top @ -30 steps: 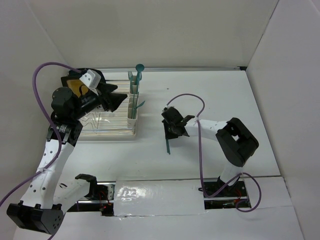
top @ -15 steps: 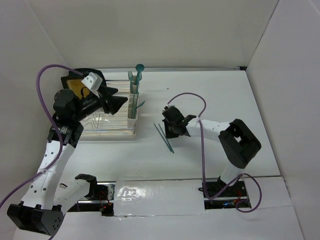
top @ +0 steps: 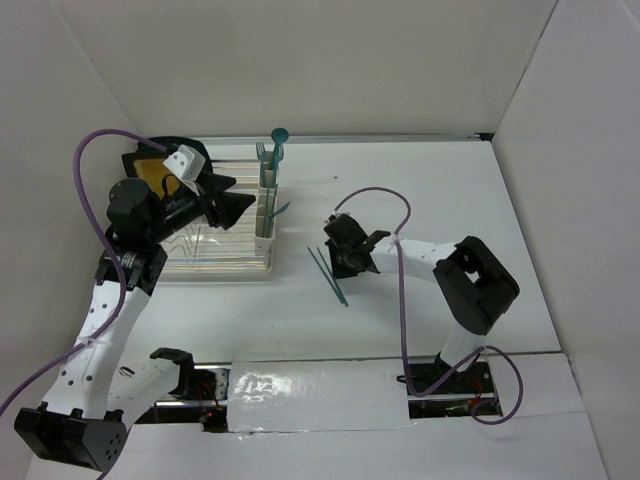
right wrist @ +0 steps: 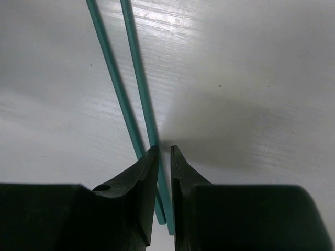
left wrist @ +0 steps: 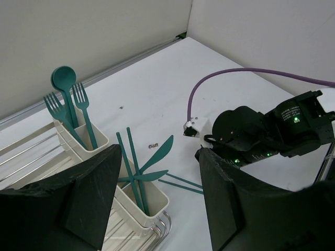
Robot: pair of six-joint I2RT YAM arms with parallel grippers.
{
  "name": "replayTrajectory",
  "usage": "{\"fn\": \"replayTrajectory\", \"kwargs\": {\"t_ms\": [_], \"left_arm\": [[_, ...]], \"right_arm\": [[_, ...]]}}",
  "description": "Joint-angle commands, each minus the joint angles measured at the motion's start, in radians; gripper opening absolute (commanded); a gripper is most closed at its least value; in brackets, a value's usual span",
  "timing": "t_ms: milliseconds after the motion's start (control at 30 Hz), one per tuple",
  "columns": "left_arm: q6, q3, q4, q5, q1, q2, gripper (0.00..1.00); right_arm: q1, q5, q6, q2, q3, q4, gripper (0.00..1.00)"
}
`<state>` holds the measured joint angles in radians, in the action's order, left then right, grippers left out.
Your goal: Sort the eating utensils into containers
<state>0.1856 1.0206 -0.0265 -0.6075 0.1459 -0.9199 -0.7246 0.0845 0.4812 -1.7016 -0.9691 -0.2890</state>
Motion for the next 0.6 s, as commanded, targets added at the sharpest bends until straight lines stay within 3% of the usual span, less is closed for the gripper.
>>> {"fn": "replayTrajectory", "kwargs": {"t_ms": [0, 567], "left_arm": [[-0.018, -0.002, 0.028, -0.003, -0.005, 0.013, 0.73], [-0.029, -0.007, 0.002, 0.002, -0.006, 0.018, 0.73]], "right_arm": [[-0.018, 0.029, -0.012, -0.029, -0.017, -0.041, 0.22], [-0.039, 0.072, -0.024, -0.101, -0.017, -0.052, 0.22]]}}
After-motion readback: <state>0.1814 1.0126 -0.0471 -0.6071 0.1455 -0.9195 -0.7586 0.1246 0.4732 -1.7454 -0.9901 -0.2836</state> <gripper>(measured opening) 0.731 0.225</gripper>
